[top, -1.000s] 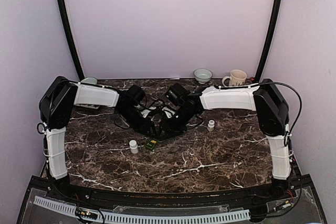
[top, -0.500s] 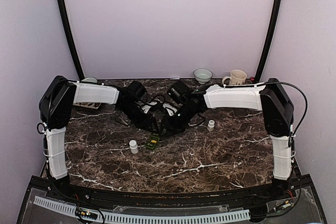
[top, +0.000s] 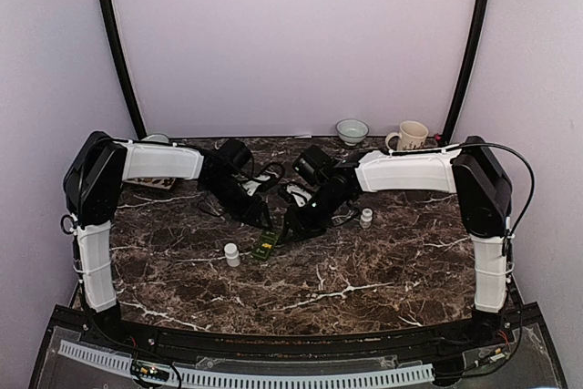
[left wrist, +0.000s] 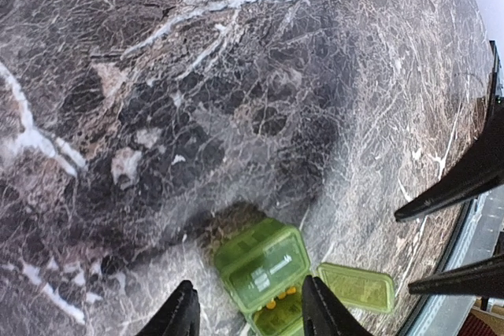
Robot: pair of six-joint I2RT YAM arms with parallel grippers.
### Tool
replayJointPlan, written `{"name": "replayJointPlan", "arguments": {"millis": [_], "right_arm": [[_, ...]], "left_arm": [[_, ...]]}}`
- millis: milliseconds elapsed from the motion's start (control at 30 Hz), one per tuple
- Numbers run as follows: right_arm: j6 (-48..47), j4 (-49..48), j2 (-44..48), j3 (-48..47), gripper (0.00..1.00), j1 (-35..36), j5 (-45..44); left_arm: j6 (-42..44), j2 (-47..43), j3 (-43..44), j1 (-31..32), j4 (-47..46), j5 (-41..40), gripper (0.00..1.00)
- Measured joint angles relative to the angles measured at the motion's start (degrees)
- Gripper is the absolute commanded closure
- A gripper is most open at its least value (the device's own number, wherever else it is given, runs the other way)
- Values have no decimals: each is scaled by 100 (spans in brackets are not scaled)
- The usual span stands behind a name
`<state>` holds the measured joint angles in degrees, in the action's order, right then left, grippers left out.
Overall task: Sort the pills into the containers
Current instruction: Hold the pill container at the center of the board.
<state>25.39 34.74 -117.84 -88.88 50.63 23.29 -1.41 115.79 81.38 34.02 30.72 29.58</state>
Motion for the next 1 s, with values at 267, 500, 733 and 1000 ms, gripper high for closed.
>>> {"name": "replayJointPlan", "arguments": {"millis": [267, 500, 733, 1000], "right_arm": [[2, -2, 0, 0, 64, 2, -22], [20, -2, -55, -61, 64, 39, -22], [22, -2, -186, -214, 64, 63, -26], [22, -2, -212, -227, 64, 63, -31]], "left_arm": [[125, -361, -264, 0, 133, -175, 59], [146, -426, -428, 0, 199, -337, 66], [177, -579, -505, 0, 269, -391, 72], [254, -732, -520, 33, 398, -365, 71]]}}
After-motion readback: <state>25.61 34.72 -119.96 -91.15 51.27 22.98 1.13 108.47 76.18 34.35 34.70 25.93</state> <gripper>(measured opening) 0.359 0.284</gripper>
